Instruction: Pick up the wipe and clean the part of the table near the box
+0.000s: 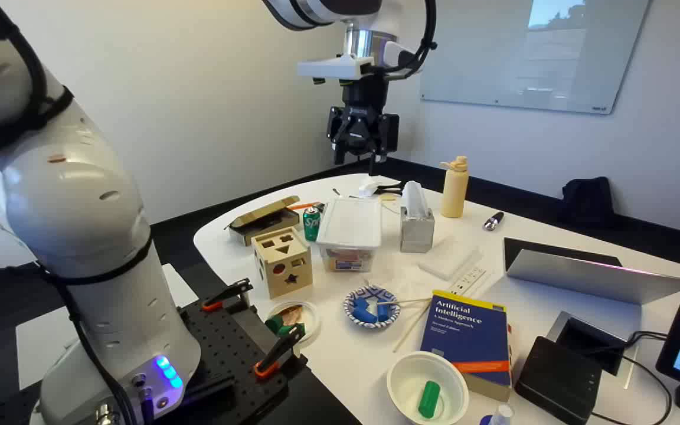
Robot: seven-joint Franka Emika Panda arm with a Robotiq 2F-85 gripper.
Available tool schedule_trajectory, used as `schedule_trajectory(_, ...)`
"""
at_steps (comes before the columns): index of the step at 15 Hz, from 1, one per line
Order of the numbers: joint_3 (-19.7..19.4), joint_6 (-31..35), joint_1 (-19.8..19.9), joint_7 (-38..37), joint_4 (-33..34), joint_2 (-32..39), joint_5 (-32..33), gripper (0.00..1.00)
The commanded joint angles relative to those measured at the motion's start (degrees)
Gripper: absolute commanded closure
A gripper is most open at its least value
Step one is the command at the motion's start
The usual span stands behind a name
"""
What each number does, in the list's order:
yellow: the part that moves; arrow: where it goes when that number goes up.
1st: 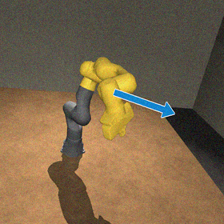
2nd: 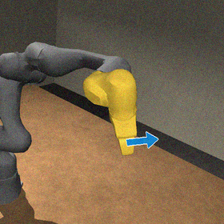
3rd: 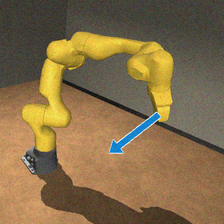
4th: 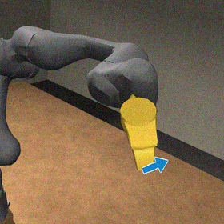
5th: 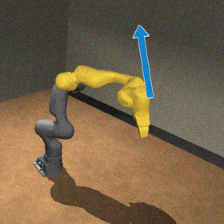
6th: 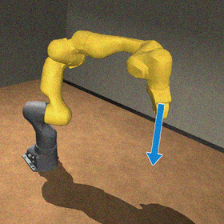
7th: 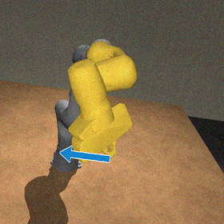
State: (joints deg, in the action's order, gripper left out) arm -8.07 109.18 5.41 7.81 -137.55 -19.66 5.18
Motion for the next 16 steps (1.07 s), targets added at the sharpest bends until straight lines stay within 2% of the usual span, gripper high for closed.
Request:
schedule_trajectory(1,0.2,-0.1,0.2,0.1,0.1,0.0,-0.1,0.0)
schedule_trajectory(4,0.2,-0.1,0.2,0.1,0.1,0.0,-0.1,0.0)
schedule_trajectory(6,-0.6,6.3,-0.6,3.0,2.2,8.1,-1.3,0.0)
schedule_trajectory(10,-0.4,23.1,-1.0,10.4,3.4,21.5,-5.5,0.0)
schedule_trajectory(13,1.8,35.0,0.0,16.0,6.7,33.7,-8.6,0.0)
schedule_trajectory(16,6.0,40.9,2.4,20.9,13.2,46.0,-9.6,0.0)
